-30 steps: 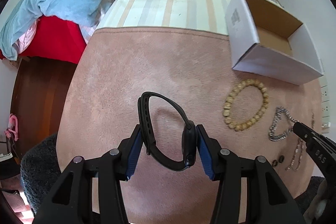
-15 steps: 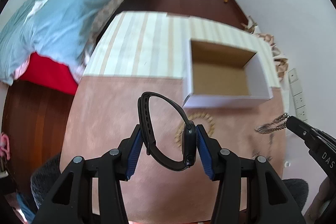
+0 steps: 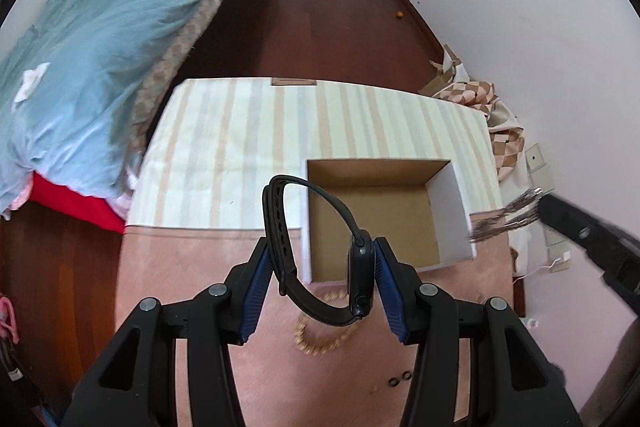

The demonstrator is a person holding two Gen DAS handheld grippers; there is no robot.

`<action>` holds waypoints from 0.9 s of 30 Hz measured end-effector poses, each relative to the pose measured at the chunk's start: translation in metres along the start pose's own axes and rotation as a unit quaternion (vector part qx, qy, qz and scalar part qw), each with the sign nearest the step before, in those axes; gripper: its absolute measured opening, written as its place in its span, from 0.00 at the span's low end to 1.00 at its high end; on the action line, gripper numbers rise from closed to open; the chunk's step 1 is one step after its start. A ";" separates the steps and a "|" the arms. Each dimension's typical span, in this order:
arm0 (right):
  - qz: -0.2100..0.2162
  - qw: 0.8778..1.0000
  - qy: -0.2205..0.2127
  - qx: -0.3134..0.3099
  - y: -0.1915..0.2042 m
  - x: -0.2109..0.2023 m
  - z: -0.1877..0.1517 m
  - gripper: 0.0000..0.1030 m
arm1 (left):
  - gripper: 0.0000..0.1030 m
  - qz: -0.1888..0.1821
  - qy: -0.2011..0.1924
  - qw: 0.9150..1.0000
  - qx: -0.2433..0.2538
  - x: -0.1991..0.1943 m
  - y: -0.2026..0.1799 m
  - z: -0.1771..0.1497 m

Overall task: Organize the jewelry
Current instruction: 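Carry the watch band and chain bracelet with both tools into the white box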

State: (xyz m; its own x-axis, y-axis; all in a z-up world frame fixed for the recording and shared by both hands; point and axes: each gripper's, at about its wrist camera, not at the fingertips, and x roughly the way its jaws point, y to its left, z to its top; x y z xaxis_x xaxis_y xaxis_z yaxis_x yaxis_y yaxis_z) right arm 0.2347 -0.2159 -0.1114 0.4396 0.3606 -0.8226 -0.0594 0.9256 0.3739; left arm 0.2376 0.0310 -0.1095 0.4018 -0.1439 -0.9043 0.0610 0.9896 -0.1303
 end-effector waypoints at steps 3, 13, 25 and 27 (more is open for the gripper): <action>0.009 1.000 0.020 0.014 -0.009 0.024 0.013 0.03 | 0.45 -0.012 0.022 1.000 0.004 0.021 -0.003 0.015; 0.010 0.997 0.073 0.010 -0.022 0.092 0.036 0.03 | 0.64 -0.055 0.085 0.995 -0.027 0.080 0.000 0.045; -0.036 0.993 0.112 -0.008 -0.031 0.107 0.022 0.49 | 0.98 0.027 0.046 0.998 -0.021 0.065 0.017 0.053; -0.061 0.992 0.109 -0.020 -0.030 0.104 0.019 0.57 | 0.98 0.042 0.036 0.998 -0.018 0.062 0.020 0.047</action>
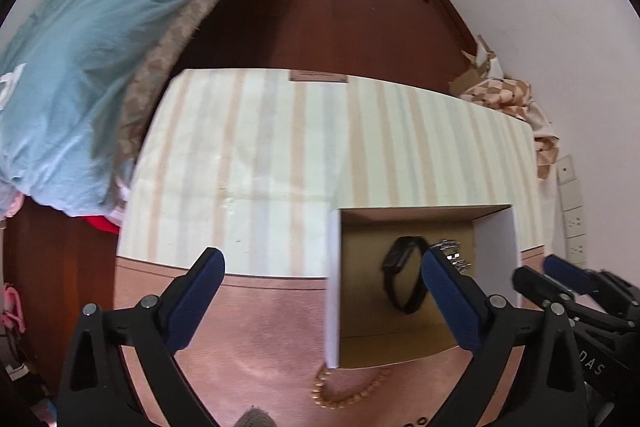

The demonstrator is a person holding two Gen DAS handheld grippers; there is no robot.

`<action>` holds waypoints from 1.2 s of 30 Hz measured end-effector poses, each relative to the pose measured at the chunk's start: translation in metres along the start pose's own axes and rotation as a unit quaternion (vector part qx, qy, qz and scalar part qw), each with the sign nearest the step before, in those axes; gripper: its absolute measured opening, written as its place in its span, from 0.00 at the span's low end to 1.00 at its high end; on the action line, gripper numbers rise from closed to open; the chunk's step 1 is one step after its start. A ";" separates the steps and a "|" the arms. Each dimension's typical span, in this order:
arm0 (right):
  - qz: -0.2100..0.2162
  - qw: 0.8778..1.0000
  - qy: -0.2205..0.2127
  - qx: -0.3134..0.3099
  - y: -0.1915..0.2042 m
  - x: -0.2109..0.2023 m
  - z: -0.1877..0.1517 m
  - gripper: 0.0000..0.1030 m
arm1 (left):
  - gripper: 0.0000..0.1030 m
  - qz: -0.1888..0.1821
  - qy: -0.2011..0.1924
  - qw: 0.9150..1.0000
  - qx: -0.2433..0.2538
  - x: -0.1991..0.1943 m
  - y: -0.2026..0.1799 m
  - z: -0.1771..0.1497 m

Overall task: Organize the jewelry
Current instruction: 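Carry the watch band and chain bracelet with both tools into the white box, then open both tools to release the items in the box and withdraw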

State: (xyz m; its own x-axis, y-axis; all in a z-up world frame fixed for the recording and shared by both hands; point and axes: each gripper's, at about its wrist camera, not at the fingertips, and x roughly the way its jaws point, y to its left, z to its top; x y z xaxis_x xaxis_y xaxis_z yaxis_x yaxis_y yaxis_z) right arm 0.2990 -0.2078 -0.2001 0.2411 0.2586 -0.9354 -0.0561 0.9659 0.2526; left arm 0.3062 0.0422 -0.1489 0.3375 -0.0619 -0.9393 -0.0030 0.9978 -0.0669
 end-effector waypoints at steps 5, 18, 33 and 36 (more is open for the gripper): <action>-0.057 0.998 -0.012 -0.022 0.008 -0.001 -0.018 0.88 | 0.98 0.033 -0.024 0.999 0.002 -0.006 0.005 -0.018; -0.082 0.996 -0.032 -0.016 0.009 -0.007 -0.052 0.95 | 0.98 0.061 -0.034 0.997 0.012 -0.025 -0.002 -0.055; -0.087 0.990 -0.111 -0.008 0.020 -0.091 -0.089 0.95 | 0.98 0.067 -0.100 0.993 0.004 -0.106 -0.002 -0.091; -0.086 0.988 -0.126 -0.006 0.023 -0.109 -0.101 0.95 | 0.98 0.067 -0.113 0.991 0.006 -0.122 -0.002 -0.101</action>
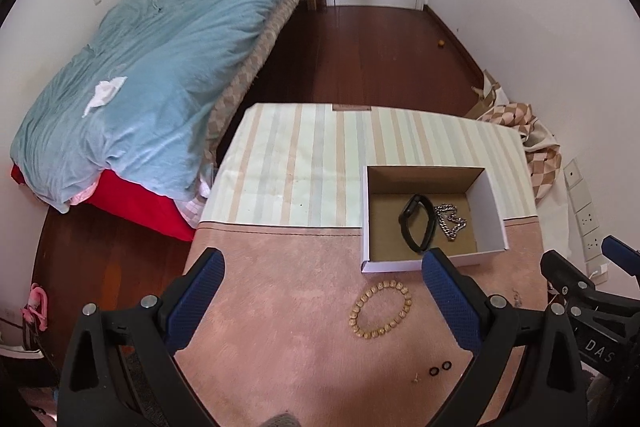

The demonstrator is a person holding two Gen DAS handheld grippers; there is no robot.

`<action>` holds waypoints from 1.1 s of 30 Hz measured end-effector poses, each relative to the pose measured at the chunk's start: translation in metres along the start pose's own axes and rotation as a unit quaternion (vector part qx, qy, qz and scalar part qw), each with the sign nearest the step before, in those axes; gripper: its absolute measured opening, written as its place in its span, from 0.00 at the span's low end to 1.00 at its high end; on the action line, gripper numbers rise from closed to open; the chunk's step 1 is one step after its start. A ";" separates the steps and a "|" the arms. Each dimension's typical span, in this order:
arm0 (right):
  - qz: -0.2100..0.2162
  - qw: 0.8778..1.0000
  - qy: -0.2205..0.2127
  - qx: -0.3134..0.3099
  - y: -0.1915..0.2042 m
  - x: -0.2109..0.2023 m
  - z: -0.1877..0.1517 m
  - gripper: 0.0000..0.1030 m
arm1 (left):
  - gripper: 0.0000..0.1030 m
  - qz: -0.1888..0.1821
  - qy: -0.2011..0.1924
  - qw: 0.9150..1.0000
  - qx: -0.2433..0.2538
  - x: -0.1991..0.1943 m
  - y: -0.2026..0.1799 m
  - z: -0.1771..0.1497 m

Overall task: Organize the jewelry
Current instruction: 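Open both tools to release the items in the box and withdraw, then grasp the wooden bead bracelet with the left tool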

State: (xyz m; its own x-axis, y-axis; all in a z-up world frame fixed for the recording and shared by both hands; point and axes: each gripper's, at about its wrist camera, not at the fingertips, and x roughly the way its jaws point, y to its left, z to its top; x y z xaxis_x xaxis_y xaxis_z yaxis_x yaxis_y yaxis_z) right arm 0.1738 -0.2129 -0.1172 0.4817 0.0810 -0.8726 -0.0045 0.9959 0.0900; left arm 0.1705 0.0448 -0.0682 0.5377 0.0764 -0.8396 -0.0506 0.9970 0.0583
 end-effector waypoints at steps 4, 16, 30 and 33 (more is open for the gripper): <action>0.002 1.000 -0.016 0.002 0.002 -0.022 -0.010 0.95 | 0.98 -0.002 -0.010 1.000 -0.003 -0.017 0.004 -0.007; 0.022 0.997 0.029 0.075 -0.010 0.005 -0.079 0.96 | 0.98 0.007 0.039 0.999 -0.024 0.012 0.018 -0.064; -0.011 0.978 0.079 0.195 -0.079 0.088 -0.147 0.95 | 0.85 -0.025 0.133 0.991 0.005 0.138 -0.012 -0.098; -0.018 0.974 0.081 0.211 -0.093 0.094 -0.149 0.95 | 0.85 -0.027 0.142 0.989 0.019 0.157 -0.023 -0.098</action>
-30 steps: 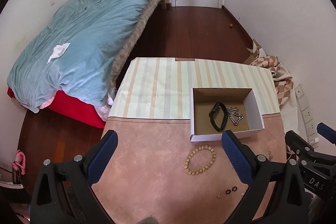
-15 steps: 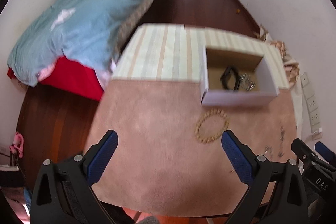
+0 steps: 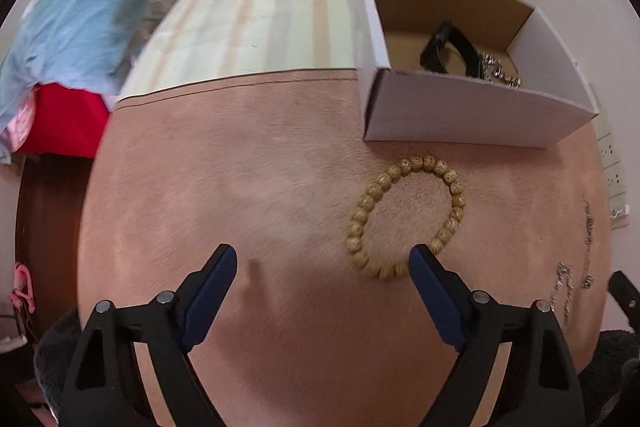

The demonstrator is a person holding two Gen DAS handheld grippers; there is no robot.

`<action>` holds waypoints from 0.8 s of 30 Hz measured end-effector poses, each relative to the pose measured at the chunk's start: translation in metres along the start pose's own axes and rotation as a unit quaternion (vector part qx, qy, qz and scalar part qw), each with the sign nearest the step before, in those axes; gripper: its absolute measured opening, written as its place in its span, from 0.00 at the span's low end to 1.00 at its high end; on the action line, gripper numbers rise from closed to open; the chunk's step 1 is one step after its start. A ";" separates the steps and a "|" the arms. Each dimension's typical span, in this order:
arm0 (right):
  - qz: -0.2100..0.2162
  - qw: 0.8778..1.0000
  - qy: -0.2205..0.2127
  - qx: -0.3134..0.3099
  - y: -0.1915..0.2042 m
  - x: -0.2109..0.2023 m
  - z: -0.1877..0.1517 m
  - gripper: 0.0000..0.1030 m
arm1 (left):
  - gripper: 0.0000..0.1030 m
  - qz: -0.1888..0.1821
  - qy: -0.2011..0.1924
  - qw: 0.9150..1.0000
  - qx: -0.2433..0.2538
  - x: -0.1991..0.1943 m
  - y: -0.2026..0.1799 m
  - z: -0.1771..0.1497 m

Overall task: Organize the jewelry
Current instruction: 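Grasp the wooden bead bracelet with the left tool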

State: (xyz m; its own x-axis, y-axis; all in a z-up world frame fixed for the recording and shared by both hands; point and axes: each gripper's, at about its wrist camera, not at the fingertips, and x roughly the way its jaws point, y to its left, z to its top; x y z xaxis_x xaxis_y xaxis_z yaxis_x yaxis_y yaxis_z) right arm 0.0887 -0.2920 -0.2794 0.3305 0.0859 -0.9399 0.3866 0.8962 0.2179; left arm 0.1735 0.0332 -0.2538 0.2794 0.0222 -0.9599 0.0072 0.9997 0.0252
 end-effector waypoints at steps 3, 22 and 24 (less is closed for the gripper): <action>-0.002 1.000 0.006 0.012 -0.010 0.008 0.005 0.92 | 0.80 -0.009 0.002 1.000 0.005 0.009 -0.006 0.002; 0.032 0.999 0.019 0.005 -0.006 0.017 0.003 0.82 | 0.06 -0.072 -0.021 0.997 0.021 -0.015 -0.005 -0.010; 0.040 0.999 0.027 -0.001 -0.001 0.018 -0.003 0.82 | 0.06 -0.080 -0.023 0.996 0.012 -0.025 0.001 -0.017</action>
State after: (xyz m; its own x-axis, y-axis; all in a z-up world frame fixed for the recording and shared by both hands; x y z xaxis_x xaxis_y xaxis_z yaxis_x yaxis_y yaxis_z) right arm 0.0916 -0.2897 -0.2974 0.3141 0.1805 -0.9321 0.3582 0.8867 0.2924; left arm 0.1504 0.0339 -0.2347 0.3169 -0.1387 -0.9383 0.0778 0.9897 -0.1200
